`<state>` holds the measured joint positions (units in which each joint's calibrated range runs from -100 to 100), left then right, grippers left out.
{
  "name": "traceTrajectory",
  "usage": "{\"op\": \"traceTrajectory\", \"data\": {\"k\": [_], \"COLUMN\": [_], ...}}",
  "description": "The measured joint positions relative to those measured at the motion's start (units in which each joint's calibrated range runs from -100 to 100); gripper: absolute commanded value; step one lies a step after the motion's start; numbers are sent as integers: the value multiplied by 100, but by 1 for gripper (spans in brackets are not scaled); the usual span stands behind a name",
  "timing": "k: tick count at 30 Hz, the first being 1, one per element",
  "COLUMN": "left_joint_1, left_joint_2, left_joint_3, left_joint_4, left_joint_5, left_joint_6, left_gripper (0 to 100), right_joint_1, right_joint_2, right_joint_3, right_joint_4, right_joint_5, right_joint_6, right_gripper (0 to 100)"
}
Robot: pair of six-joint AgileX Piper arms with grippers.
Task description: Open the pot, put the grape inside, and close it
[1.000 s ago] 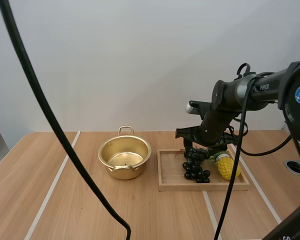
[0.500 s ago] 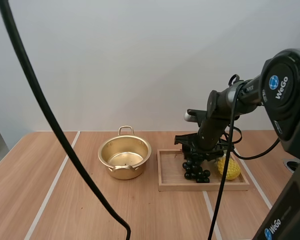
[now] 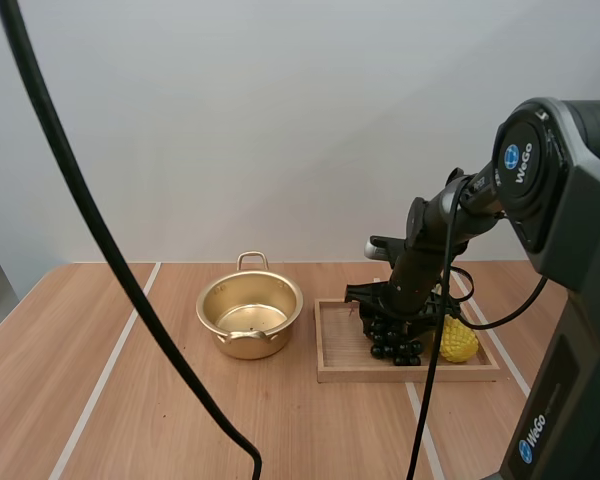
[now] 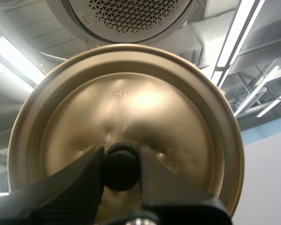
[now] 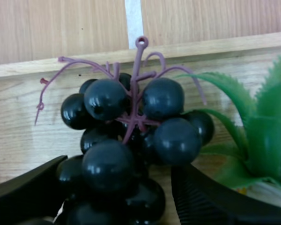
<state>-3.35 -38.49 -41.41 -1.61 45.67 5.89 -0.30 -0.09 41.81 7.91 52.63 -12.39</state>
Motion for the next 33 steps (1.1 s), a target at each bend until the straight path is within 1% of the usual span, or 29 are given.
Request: {"op": "traceTrajectory", "data": {"k": [4,5,6,7,8,9,17,22,25,33], "left_joint_1": [0,0,0,0,0,0,0,0,0,0], "left_joint_2": [0,0,0,0,0,0,0,0,0,0], "left_joint_3": [0,0,0,0,0,0,0,0,0,0], "left_joint_4": [0,0,0,0,0,0,0,0,0,0], "left_joint_5": [0,0,0,0,0,0,0,0,0,-3], "left_joint_6": [0,0,0,0,0,0,0,0,0,0], "left_gripper": [0,0,0,0,0,0,0,0,0,0], "right_joint_1": [0,0,0,0,0,0,0,0,0,0], "right_joint_2": [23,23,37,37,37,48,37,-158,-484,-1913], "right_joint_3": [0,0,0,0,0,0,0,0,0,0], "right_joint_4": [-11,-11,-11,-11,-11,24,127,-63,-143,-153], "right_joint_5": [1,1,1,1,1,1,1,118,212,308], "right_joint_6": [0,0,0,0,0,0,47,58,67,67], "right_gripper": [100,90,67,41,12,0,0,0,0,0]}}
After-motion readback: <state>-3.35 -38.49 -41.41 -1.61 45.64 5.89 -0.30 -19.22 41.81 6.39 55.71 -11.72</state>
